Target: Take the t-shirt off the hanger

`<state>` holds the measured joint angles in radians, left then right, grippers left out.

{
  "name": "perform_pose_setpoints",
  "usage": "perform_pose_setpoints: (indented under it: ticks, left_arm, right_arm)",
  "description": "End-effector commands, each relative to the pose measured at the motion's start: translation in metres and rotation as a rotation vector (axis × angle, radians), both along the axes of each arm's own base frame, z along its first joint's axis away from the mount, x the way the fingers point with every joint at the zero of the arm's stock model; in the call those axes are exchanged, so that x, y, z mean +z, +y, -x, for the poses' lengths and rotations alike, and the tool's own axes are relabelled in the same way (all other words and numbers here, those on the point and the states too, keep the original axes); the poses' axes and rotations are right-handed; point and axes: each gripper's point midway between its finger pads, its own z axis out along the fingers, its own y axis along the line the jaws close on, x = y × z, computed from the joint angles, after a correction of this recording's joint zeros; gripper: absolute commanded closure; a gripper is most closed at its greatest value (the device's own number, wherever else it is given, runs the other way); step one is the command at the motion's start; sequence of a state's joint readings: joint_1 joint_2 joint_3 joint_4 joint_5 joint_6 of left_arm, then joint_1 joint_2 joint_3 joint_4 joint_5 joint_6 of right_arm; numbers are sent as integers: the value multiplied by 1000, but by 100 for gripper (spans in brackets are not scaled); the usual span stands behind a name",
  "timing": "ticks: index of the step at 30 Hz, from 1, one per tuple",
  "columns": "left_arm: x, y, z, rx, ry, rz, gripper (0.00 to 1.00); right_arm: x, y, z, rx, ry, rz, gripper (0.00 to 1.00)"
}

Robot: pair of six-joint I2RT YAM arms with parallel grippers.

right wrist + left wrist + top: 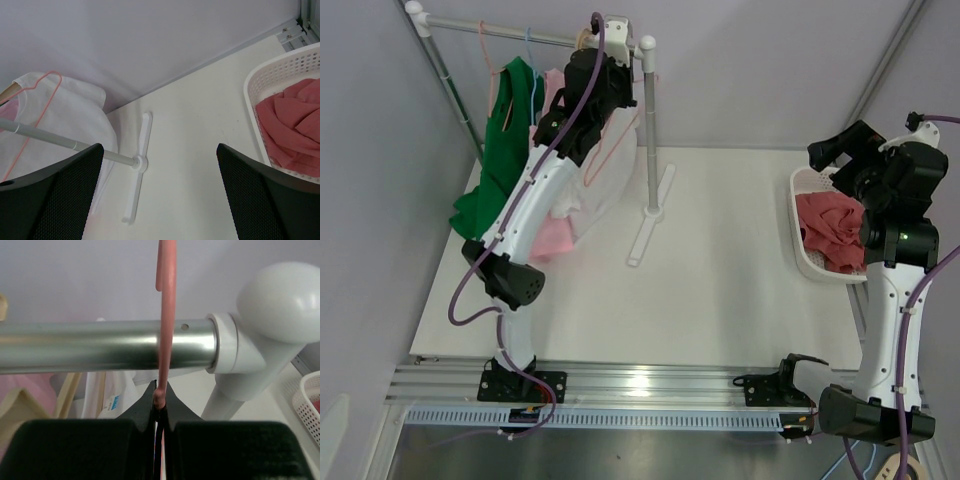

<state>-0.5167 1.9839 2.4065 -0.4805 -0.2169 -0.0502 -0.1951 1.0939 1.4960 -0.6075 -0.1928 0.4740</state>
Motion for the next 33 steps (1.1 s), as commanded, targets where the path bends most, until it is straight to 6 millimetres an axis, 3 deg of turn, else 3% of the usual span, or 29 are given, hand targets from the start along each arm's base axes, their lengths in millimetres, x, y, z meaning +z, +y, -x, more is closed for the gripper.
perform_pose_setpoints:
  ticks: [1,2,3,6,7,9,13,14,16,18,19,20,21,22,26,33]
  left_arm:
    - [12,-7,11,-72,-17,38,99]
    - [0,-8,11,-74,11,34,99]
    - [14,-7,19,-85,-19,50,99]
    - [5,-15,29,-150,2,51,93]
    - [16,-16,38,-178,-17,62,89]
    - [14,-25,49,-247,-7,65,76]
    - [27,-31,71,-335,-23,84,67]
    - [30,-30,77,-349,-21,89,53]
    - [38,-27,86,-360,-32,97,43]
    - [48,-15,98,-327,-45,109,35]
    - [34,-12,97,-310,-18,100,32]
    - [39,-6,101,-291,-37,102,30]
    - [58,8,110,-256,-90,118,29]
    - [52,11,110,-242,-88,101,29]
    - [58,38,104,-132,-108,73,30]
    - [49,55,76,-53,-110,13,31]
  right_arm:
    - [6,10,3,48,-27,8,1]
    - [6,11,3,53,-26,7,1]
    - [6,12,3,59,-26,8,0]
    - [4,12,3,55,-24,12,1]
    - [2,12,3,53,-21,10,1]
    - [-1,13,1,57,-13,7,0]
    - [-4,18,-2,74,-4,2,1]
    - [-5,20,-2,78,-3,0,0]
    - [-6,23,-4,84,-1,0,0]
    - [-6,28,-4,93,-2,2,1]
    - [-7,30,-5,101,1,3,1]
    - [-7,34,-5,112,1,5,0]
    - [-7,37,-6,120,2,6,1]
    - [-7,39,-6,125,2,8,1]
    - [-8,48,-8,152,7,8,1]
    - [-6,58,-7,181,1,21,1]
